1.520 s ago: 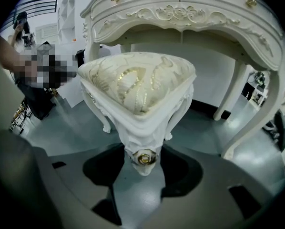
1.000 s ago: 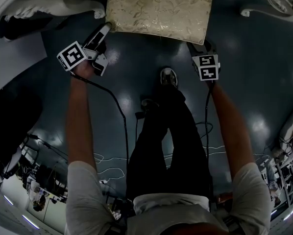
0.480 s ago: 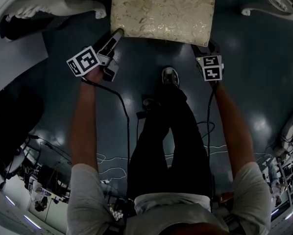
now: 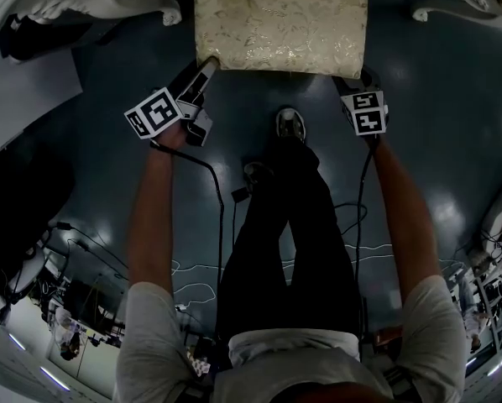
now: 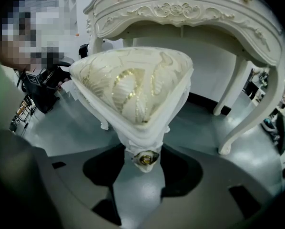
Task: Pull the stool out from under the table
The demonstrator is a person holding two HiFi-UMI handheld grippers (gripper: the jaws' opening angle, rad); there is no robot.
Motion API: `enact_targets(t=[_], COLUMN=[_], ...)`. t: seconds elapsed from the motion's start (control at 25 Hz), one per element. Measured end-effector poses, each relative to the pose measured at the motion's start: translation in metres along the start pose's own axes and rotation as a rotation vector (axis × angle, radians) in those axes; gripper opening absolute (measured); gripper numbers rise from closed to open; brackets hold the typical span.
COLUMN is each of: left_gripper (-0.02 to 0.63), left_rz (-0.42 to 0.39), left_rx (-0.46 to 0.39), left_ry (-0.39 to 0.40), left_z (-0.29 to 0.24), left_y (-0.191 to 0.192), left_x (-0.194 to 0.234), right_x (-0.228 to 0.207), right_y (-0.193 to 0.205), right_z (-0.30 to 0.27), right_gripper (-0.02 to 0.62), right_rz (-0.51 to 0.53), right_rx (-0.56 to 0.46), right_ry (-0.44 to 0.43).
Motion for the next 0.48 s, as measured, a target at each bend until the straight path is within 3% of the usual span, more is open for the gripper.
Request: enact_targets(t=[0.16,0.36,0.48], left_gripper=[0.272,0.272,0.272], left_rz=[0.0,0.009,0.018], left_rx=[-0.005,0.0,-0.002], left_ry=[-0.003,-0.009,-0.014], left_z=[0.006,0.027,0.028], left_y=[0.007,0.053,0.059], left_x=[0.001,-0.009,-0.015], right_x=[0.005,0.015,0.011], right_y=[0.005,0.046,0.049], right_z=[0.001,0.022,0.027], right_gripper=[0.249,0.249,0.249], right_rz=[0.002,0.004,0.006], right_rx=[0.005,0.008,0.019], right_ry=[-0.006,-0.013,-0.014])
Point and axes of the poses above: the fingertips, and each gripper's own axes: z backward along the fingers, x to its left, y out of its underside, the point moved 5 cm from there along z, backward along the fingers, and after that the axes turned 5 degrees about -z, right-handed, at the moved point
